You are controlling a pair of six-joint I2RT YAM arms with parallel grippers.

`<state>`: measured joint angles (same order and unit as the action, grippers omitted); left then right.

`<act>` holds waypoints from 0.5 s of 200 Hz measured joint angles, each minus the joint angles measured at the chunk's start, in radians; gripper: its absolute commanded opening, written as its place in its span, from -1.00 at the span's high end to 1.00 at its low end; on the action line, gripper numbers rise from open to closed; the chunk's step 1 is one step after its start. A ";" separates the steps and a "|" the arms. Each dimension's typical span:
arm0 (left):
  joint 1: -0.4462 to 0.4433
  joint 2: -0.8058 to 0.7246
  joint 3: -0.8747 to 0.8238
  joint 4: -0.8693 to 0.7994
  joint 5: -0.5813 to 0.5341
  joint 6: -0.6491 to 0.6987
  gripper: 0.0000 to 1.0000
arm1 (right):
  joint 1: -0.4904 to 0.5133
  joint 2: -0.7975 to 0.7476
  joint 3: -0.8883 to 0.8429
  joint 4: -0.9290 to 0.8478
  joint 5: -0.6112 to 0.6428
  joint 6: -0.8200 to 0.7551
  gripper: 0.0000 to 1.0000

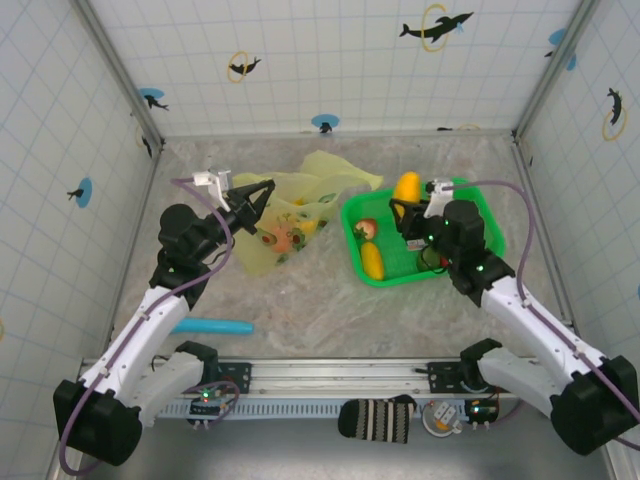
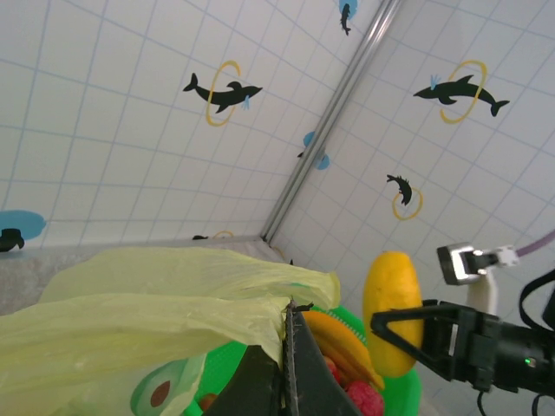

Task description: Place the fake fruits into the plastic bag and tie a complex knot

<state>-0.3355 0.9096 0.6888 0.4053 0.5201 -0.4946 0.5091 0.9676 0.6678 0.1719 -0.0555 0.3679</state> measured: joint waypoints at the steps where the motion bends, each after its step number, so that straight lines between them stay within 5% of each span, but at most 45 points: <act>1: 0.000 0.000 0.000 0.000 0.000 0.000 1.00 | 0.003 0.000 0.000 0.005 -0.004 -0.004 -0.01; 62: 0.000 -0.007 0.000 0.001 0.000 0.000 1.00 | 0.227 0.175 0.100 0.278 -0.182 -0.349 -0.08; 100: 0.000 -0.011 0.000 0.002 0.003 0.000 1.00 | 0.254 0.395 0.264 0.295 -0.217 -0.539 -0.12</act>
<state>-0.3355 0.8989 0.6888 0.4068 0.5232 -0.4946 0.7631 1.3624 0.9314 0.4667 -0.2729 -0.1711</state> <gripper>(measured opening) 0.051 0.557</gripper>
